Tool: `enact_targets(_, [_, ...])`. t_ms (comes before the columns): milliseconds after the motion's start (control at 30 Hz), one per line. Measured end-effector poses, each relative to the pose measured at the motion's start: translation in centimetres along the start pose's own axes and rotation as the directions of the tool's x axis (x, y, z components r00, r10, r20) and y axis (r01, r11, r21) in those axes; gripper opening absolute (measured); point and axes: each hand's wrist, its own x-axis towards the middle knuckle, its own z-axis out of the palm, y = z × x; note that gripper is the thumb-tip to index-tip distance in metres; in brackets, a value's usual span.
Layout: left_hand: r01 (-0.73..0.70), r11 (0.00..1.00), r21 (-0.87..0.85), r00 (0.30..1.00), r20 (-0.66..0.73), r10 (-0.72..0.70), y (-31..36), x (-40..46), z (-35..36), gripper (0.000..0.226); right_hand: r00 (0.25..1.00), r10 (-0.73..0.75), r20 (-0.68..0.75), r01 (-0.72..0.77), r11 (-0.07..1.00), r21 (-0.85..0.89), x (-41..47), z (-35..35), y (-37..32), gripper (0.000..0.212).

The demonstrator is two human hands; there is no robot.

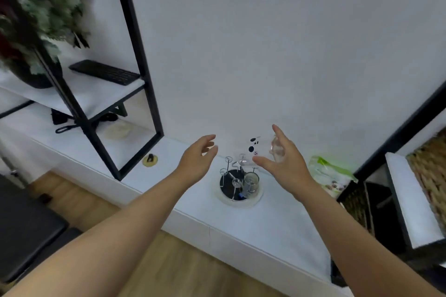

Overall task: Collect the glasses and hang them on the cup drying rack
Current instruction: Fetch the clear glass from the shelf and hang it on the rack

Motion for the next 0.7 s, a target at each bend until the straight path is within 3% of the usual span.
enact_targets(267, [0.008, 0.981, 0.194, 0.968, 0.243, -0.056, -10.2, 7.8, 2.7, 0.043, 0.995, 0.081, -0.056, -0.093, 0.962, -0.257, 2.4, 7.3, 9.1, 0.106])
enact_targets(400, [0.034, 0.976, 0.216, 0.949, 0.298, -0.099, -14.8, 10.8, 5.4, 0.044, 0.997, 0.069, -0.031, -0.076, 0.894, -0.441, 4.2, 9.6, 13.2, 0.107])
enact_targets(700, [0.0, 0.984, 0.176, 0.938, 0.342, -0.061, -21.0, 15.1, 9.7, 0.05, 0.998, 0.052, 0.025, -0.027, 0.795, -0.606, 9.4, 13.5, 20.0, 0.102])
